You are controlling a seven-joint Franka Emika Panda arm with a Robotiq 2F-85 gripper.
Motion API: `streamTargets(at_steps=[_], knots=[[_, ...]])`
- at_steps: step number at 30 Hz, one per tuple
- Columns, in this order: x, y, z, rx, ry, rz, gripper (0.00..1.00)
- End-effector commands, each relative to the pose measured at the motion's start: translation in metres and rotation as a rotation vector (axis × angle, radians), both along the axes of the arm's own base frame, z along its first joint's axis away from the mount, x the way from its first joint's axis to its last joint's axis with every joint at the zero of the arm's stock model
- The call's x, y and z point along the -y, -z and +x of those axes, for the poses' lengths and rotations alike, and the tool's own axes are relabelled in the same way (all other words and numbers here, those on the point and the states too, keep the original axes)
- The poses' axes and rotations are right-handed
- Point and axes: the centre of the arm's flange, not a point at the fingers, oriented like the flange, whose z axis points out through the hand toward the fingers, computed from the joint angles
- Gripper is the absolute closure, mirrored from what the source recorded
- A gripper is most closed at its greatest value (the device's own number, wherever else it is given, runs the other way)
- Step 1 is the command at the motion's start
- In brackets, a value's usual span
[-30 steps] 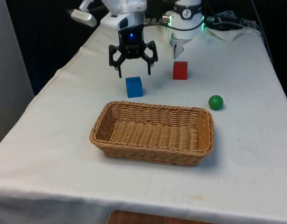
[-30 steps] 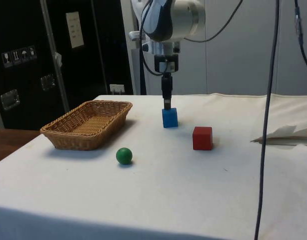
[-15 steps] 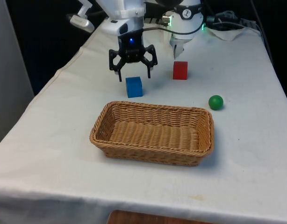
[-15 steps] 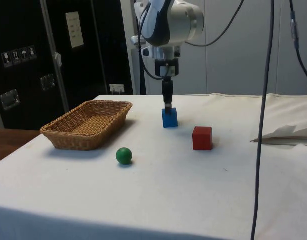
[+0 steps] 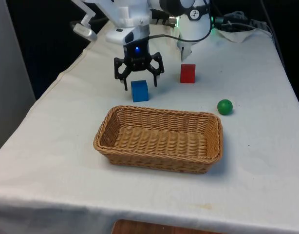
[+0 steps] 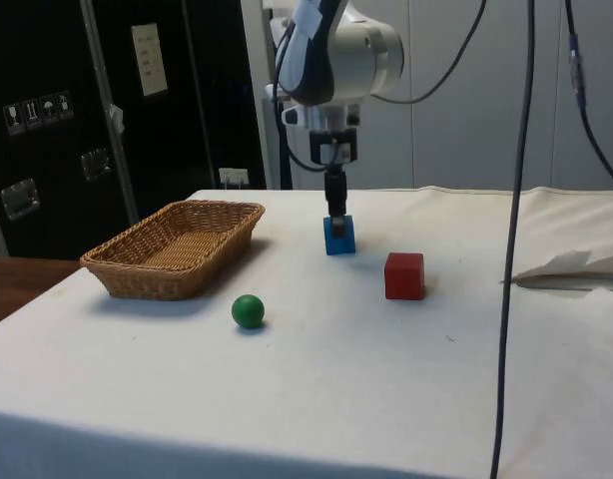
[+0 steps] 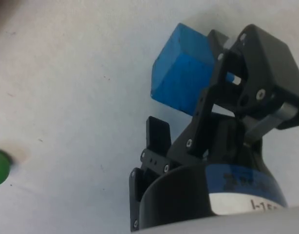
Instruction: Place all non-red objects into the basket.
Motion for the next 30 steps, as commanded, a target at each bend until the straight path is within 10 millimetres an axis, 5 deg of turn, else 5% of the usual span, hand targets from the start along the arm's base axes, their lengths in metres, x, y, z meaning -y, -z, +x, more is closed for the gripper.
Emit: streamTargets(at_steps=[1,13,17,18,21,22,30], knots=[[-0.001,0.002,0.001,0.010,-0.002,0.009,0.00],[-0.002,0.013,0.001,0.000,0.002,0.016,0.03],[-0.001,0.014,0.000,-0.011,0.002,0.008,0.42],[-0.002,0.013,0.001,-0.001,0.003,0.015,0.42],[-0.002,0.013,0.001,-0.001,0.003,0.015,0.91],[-0.002,0.013,0.001,-0.001,0.003,0.015,1.00],[-0.002,0.014,0.000,-0.003,0.003,0.015,0.98]])
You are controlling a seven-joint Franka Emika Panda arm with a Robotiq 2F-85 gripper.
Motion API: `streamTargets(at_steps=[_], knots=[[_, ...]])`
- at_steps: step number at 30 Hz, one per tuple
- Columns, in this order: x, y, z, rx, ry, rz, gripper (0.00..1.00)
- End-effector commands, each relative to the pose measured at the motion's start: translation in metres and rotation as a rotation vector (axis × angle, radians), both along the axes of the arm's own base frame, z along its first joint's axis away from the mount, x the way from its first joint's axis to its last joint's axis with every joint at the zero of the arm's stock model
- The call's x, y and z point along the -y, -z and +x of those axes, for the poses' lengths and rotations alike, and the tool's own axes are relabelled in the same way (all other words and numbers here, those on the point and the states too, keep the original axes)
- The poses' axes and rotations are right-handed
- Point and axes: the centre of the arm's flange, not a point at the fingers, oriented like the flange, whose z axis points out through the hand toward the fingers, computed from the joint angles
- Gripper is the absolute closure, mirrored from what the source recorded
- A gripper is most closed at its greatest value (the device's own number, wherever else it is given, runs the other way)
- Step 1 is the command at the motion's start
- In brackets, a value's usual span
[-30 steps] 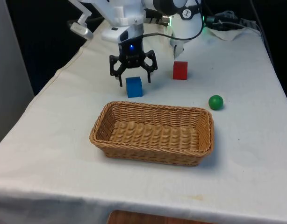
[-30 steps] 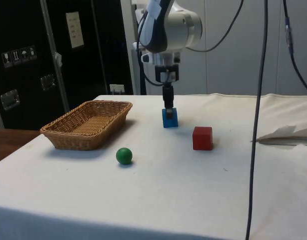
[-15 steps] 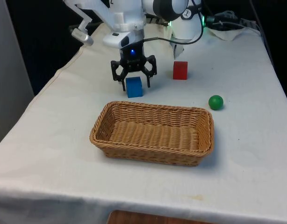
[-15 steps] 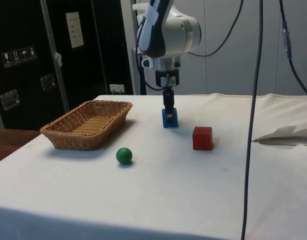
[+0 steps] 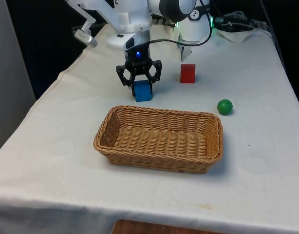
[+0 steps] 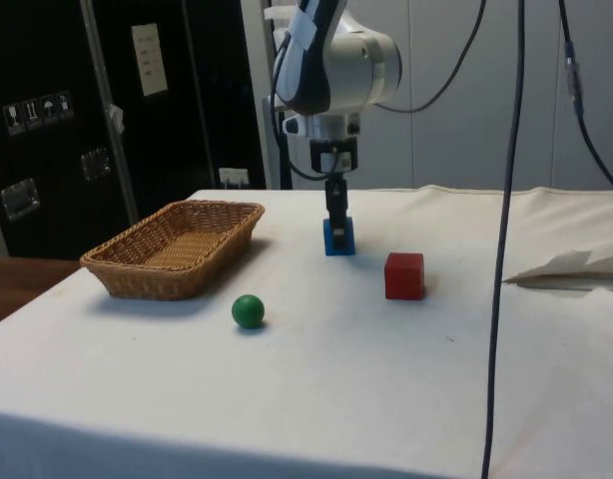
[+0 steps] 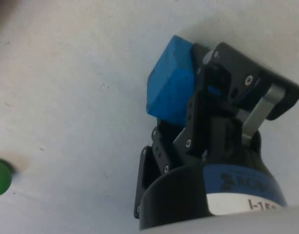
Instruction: Place all non-red objects into the basket.
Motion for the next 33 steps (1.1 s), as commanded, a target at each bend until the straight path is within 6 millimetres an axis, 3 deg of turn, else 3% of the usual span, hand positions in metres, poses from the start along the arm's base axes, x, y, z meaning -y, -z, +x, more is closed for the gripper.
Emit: streamTargets(at_steps=[1,6,33], knots=[[0.000,-0.002,0.001,0.008,0.003,0.008,0.98],[0.002,-0.008,0.002,0.011,0.009,0.009,0.98],[0.003,-0.104,0.024,0.084,0.088,0.070,0.98]])
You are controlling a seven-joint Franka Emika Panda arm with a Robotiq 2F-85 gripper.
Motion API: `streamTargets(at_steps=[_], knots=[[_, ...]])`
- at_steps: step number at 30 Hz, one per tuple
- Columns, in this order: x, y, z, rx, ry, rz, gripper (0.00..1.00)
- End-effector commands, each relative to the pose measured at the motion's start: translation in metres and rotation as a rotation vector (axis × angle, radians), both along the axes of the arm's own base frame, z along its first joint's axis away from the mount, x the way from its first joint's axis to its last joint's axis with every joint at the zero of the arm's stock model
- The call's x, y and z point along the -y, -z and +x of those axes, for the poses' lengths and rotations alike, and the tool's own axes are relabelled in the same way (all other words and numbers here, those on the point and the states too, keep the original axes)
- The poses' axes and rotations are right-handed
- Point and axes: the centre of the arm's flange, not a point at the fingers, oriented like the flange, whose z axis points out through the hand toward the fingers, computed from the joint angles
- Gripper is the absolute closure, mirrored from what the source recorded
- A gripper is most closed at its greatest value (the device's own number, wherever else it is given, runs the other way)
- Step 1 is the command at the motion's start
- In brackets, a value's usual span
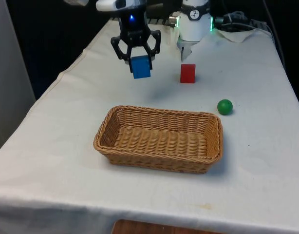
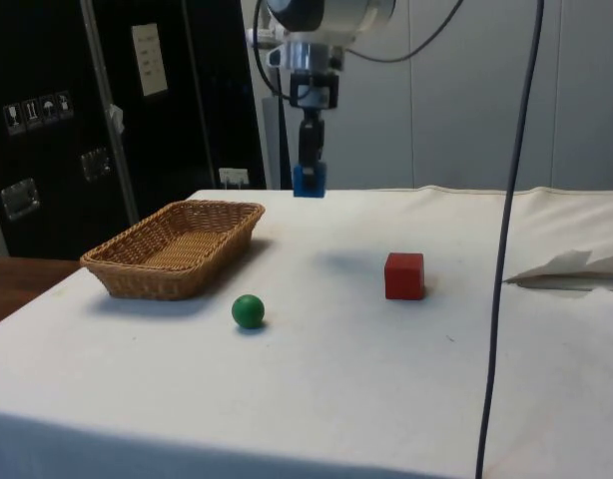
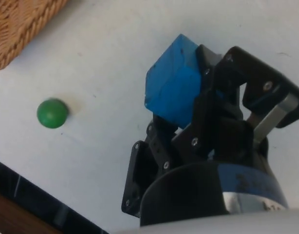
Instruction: Place all non-red objects into the basket.
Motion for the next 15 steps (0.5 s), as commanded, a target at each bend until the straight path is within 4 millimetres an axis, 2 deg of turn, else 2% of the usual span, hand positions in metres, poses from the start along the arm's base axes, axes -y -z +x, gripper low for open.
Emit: streamTargets(at_steps=[1,5,15], knots=[[-0.002,-0.005,0.003,-0.005,0.007,-0.008,0.98],[-0.007,-0.022,0.014,0.009,0.016,-0.009,0.98],[-0.019,-0.042,0.037,0.027,0.025,-0.010,0.98]])
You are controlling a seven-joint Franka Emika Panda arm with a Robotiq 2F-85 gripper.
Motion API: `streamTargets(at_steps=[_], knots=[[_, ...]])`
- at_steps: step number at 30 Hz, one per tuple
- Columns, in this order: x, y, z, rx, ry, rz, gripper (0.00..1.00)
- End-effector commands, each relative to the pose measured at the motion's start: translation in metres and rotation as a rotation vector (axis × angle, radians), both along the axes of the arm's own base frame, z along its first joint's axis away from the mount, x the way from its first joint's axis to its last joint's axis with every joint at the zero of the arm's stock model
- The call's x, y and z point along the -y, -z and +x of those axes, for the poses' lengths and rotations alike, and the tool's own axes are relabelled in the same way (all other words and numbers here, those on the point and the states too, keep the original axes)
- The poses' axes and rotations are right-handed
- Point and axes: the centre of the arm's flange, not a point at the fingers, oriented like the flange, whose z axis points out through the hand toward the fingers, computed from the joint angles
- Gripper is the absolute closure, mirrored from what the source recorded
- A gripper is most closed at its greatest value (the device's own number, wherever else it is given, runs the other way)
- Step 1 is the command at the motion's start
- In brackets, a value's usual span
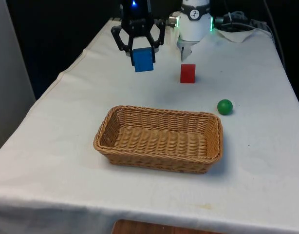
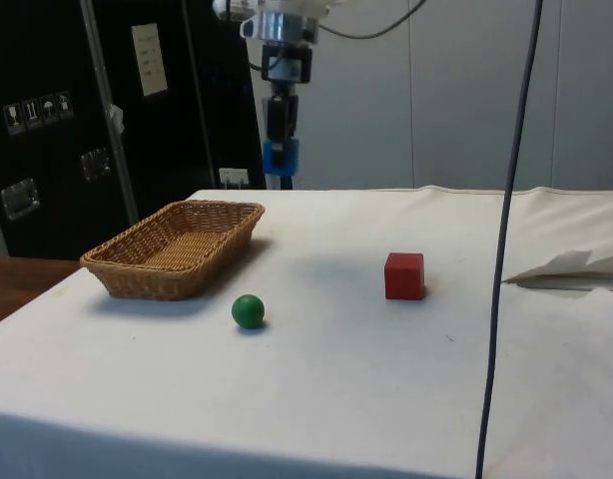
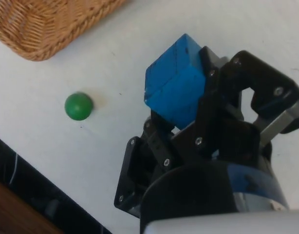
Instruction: Place all non-red objects into the basket.
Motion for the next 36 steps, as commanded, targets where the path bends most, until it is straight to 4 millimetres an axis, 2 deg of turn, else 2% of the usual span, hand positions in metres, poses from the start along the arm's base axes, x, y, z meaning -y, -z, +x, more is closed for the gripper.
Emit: streamTargets(at_steps=[1,14,16,19,24,25,27,36], knots=[[-0.001,-0.001,0.005,-0.008,0.004,-0.005,0.98],[-0.019,-0.014,0.050,0.009,0.004,-0.012,0.98],[-0.018,-0.014,0.050,0.013,0.002,-0.018,0.98],[-0.028,-0.012,0.065,0.012,0.003,-0.016,0.98],[-0.038,-0.009,0.079,0.018,-0.002,-0.024,0.98],[-0.035,-0.010,0.077,0.022,-0.003,-0.027,0.98],[-0.041,-0.007,0.088,0.021,-0.003,-0.028,0.98],[-0.043,0.010,0.108,0.026,0.006,-0.031,0.98]])
